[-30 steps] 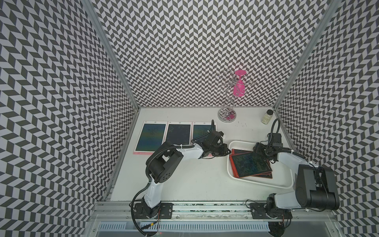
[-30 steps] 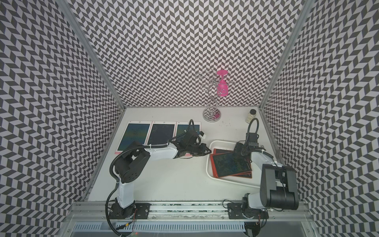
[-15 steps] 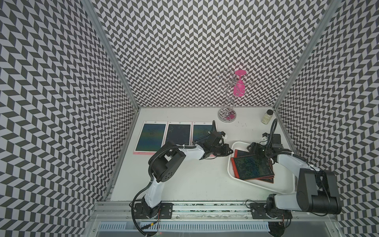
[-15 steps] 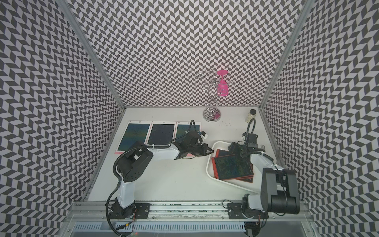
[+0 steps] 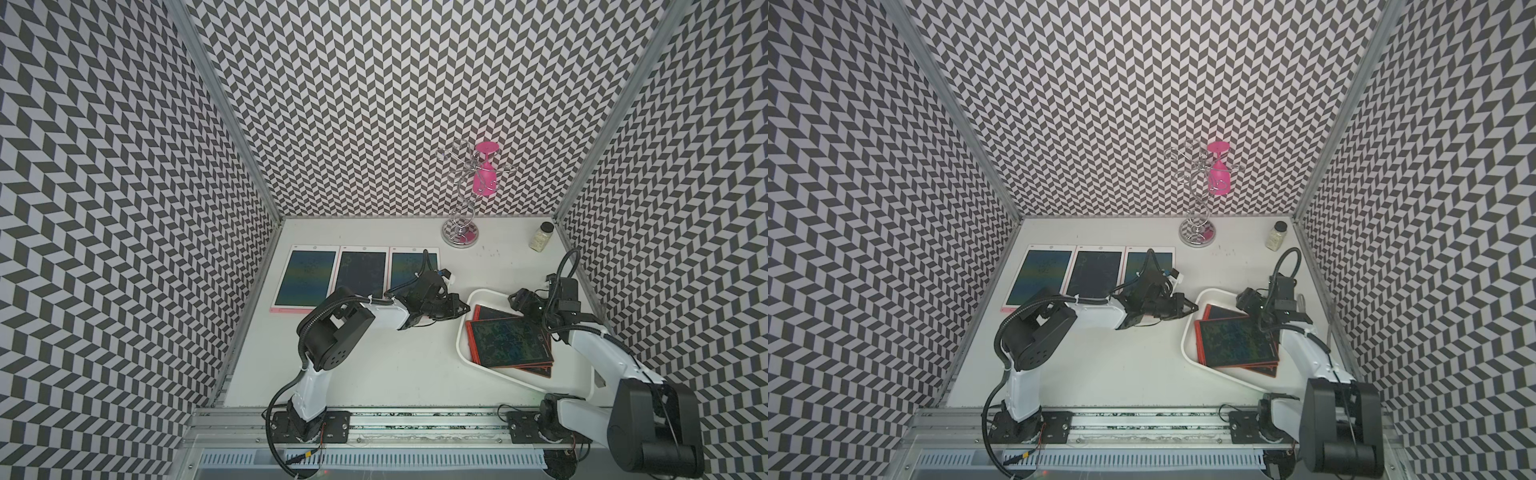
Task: Take out the writing tablet from the storage box
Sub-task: Adjust the storage box at the center of the board, then pick up the writing tablet from the storage box.
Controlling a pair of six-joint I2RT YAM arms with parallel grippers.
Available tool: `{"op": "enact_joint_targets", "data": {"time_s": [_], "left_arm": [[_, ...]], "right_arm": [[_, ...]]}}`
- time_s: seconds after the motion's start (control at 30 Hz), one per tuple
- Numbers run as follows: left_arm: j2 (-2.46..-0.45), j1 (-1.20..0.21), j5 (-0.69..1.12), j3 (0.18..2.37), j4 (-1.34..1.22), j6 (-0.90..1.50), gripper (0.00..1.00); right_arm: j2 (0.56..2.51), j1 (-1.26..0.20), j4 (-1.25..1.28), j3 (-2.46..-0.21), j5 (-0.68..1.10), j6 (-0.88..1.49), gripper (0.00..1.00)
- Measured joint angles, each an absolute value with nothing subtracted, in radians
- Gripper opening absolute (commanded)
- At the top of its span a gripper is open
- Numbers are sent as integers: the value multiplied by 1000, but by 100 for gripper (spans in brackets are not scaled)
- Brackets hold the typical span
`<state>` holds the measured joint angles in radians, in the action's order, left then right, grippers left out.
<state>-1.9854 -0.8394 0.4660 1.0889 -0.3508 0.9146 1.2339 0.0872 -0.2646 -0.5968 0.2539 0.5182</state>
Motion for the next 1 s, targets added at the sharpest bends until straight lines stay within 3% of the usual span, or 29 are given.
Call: {"op": "enact_joint_targets", "data": {"time_s": [0.2,0.67,1.0], "left_arm": [[-1981,-838,447,1087,-347,924,0],[-2003,-816,407,1131,-338,970,3],[-1950,-855,397,1135,-199,886,25]], "right_arm": [[1355,86,-247,-634,252,545,72],[1699,83,-181,-961,366,564,72],[1688,86,-212,-1061,394,493,74]]}}
